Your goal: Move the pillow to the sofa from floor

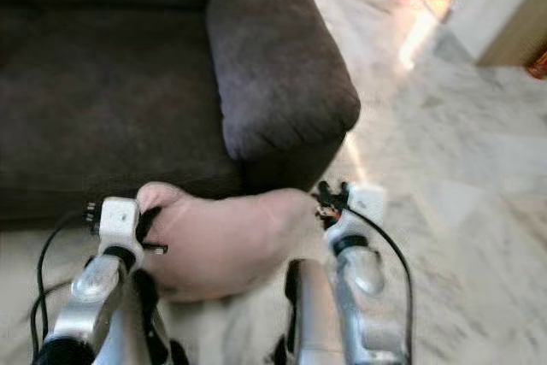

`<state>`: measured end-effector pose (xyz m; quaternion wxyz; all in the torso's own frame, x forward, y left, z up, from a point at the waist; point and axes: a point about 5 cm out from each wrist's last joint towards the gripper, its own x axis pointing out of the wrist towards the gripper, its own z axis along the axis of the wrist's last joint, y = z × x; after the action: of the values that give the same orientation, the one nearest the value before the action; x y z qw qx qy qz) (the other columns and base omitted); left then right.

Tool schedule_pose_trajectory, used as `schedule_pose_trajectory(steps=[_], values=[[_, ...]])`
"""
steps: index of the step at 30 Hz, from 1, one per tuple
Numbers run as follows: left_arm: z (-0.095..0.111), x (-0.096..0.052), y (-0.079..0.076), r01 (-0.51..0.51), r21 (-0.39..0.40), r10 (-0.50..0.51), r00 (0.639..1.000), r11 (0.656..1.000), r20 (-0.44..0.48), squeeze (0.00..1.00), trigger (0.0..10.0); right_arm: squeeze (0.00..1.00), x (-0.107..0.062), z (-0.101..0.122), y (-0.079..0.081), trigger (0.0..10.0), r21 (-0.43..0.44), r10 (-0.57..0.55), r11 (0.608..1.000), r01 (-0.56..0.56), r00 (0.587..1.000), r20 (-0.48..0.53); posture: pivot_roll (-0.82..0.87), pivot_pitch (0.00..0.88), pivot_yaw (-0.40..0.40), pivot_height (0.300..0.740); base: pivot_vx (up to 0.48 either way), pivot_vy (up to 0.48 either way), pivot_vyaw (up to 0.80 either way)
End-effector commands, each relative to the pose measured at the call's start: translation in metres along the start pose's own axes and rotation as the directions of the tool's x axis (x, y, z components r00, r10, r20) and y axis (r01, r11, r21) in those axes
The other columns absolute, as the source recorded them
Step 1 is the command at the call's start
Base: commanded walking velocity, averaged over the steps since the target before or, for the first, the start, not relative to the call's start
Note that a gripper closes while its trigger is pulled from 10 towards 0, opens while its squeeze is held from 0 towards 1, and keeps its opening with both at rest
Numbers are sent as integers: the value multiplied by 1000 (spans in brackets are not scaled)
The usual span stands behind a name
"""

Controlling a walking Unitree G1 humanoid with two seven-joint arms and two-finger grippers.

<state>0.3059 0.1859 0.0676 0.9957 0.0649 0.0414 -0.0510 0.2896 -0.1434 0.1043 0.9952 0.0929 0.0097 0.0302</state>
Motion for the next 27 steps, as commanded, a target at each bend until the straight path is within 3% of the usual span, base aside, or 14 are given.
schedule_pose_trajectory(steps=[1,27], values=[[49,10,11,-39,35,31,976,999,217,0,10000,0,-6,-8,-12,10000,-7,-48,999,48,999,-25,-4,0,-46,498,0,0,0],[58,15,12,-57,40,46,972,998,231,0,10000,0,4,-14,-11,10000,-9,-55,998,55,998,24,5,0,-48,498,0,0,0]])
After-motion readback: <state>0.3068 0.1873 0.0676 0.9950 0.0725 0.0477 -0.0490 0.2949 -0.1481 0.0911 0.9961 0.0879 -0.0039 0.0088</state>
